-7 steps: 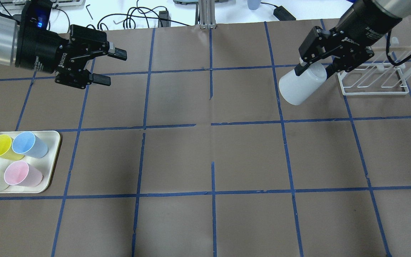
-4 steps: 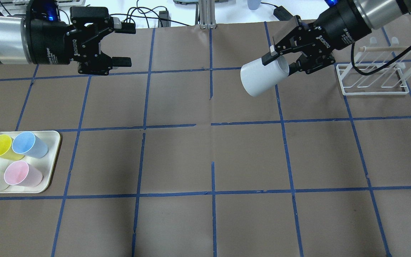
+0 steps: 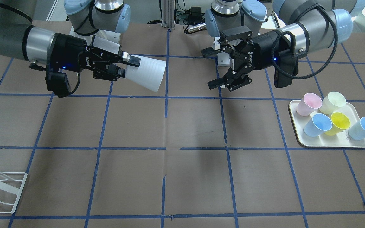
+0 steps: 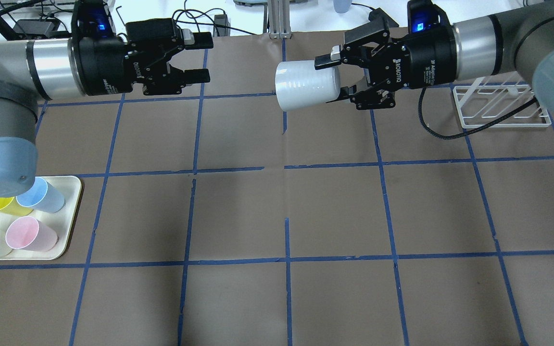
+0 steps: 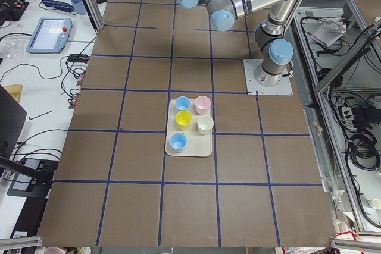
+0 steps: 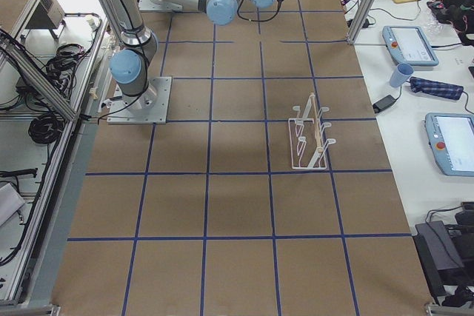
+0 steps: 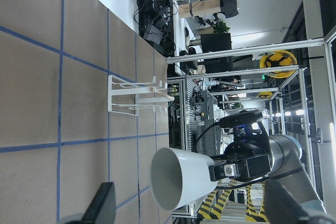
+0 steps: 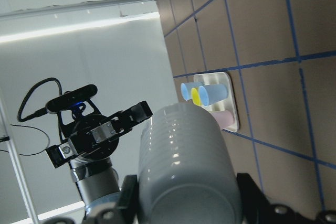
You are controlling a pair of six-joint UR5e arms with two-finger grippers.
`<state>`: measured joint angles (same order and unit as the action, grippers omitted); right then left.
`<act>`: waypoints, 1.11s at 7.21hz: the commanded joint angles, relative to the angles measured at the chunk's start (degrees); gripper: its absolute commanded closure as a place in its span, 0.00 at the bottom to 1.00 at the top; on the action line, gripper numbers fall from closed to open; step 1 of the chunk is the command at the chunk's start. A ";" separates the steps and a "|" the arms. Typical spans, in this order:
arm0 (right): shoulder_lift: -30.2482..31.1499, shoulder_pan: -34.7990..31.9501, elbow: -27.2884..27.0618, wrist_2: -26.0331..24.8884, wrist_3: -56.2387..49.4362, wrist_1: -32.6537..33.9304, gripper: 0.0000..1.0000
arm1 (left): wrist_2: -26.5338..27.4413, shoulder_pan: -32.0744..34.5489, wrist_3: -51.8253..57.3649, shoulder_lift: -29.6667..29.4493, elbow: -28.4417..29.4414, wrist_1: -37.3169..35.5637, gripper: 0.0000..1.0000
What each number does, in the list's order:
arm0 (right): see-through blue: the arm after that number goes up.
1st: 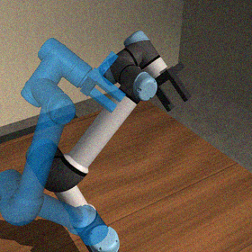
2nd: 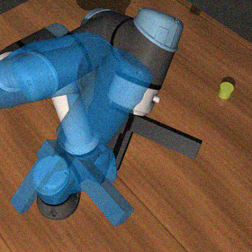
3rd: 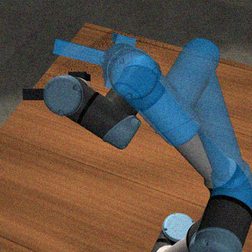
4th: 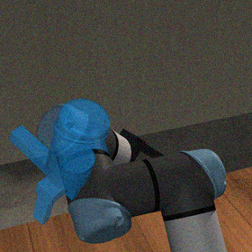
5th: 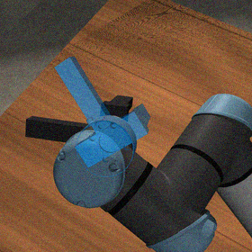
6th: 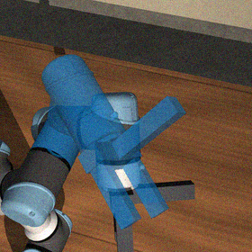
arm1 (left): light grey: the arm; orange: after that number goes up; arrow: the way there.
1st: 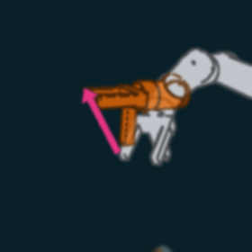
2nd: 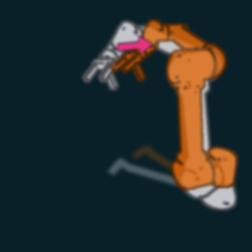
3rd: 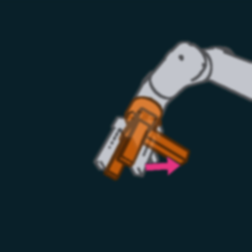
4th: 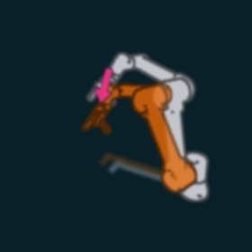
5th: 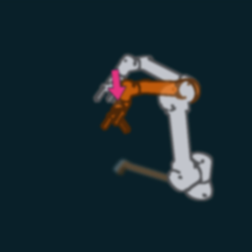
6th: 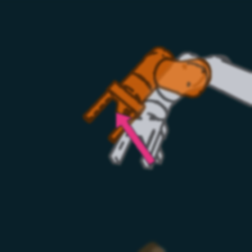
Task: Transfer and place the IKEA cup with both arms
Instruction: 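Carry the cup toward the center while the left gripper reaches toward it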
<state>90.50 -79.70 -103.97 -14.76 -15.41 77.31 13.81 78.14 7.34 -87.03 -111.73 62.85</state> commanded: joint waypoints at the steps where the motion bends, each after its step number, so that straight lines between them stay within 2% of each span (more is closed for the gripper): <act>1: 4.06 -0.10 -7.54 9.72 1.17 -0.23 0.57 | -0.36 1.84 -3.54 0.71 -2.34 -7.38 0.00; 2: 4.42 -0.10 -8.00 11.41 1.78 -0.32 0.57 | -0.36 2.19 -3.82 0.72 -2.52 -9.30 0.00; 5: 4.60 -0.28 -8.00 10.99 2.67 -0.23 0.56 | -0.36 6.93 -8.19 1.25 -2.87 -12.13 0.00; 8: 4.87 -0.37 -7.92 10.72 2.67 -0.14 0.55 | -0.71 7.38 -10.84 0.73 -3.05 -13.71 0.00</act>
<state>95.32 -80.05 -111.96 -3.98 -12.75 77.16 13.28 85.20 -2.33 -85.90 -114.80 50.14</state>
